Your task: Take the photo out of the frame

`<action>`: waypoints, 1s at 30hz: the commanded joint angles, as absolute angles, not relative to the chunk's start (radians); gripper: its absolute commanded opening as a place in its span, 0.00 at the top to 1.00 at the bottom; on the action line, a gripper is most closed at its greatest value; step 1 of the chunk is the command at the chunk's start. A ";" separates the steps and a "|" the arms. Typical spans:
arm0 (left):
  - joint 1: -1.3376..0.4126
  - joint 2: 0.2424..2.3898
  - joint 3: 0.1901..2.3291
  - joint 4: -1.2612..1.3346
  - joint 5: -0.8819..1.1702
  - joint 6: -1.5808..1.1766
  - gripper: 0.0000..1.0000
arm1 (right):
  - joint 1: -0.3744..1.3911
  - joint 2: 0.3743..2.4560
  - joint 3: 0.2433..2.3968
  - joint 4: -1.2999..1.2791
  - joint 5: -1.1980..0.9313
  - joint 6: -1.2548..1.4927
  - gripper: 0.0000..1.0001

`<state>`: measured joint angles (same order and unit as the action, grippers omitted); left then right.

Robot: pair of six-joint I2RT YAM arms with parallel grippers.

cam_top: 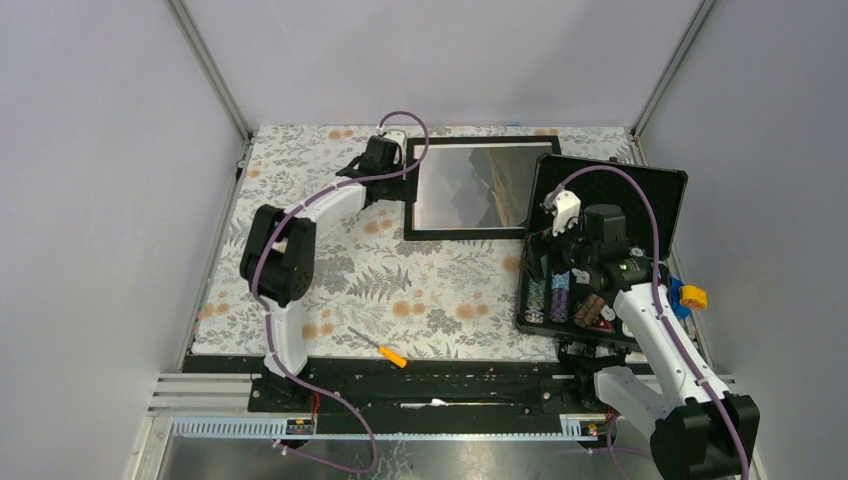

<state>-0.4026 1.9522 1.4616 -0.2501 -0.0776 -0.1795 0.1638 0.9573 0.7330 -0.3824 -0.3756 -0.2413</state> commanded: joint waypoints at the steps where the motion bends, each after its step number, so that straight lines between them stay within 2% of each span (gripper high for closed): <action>1: -0.422 2.016 1.541 -0.180 -0.108 -0.273 0.01 | 0.173 0.953 0.722 -0.337 -0.371 -0.236 0.00; 5: -0.445 2.079 1.566 -0.180 -0.143 -0.275 0.01 | 0.173 0.950 0.716 -0.338 -0.363 -0.245 0.00; 8: -0.452 2.114 1.570 -0.177 -0.152 -0.272 0.05 | 0.173 0.951 0.718 -0.341 -0.368 -0.249 0.00; 14: -0.452 2.122 1.528 -0.185 -0.176 -0.259 0.34 | 0.173 0.956 0.723 -0.354 -0.385 -0.262 0.00; 20: -0.450 2.083 1.453 -0.184 -0.219 -0.211 0.55 | 0.173 0.971 0.732 -0.369 -0.401 -0.278 0.00; 30: -0.358 2.006 1.339 -0.246 -0.214 -0.167 0.72 | 0.173 0.972 0.729 -0.373 -0.417 -0.297 0.00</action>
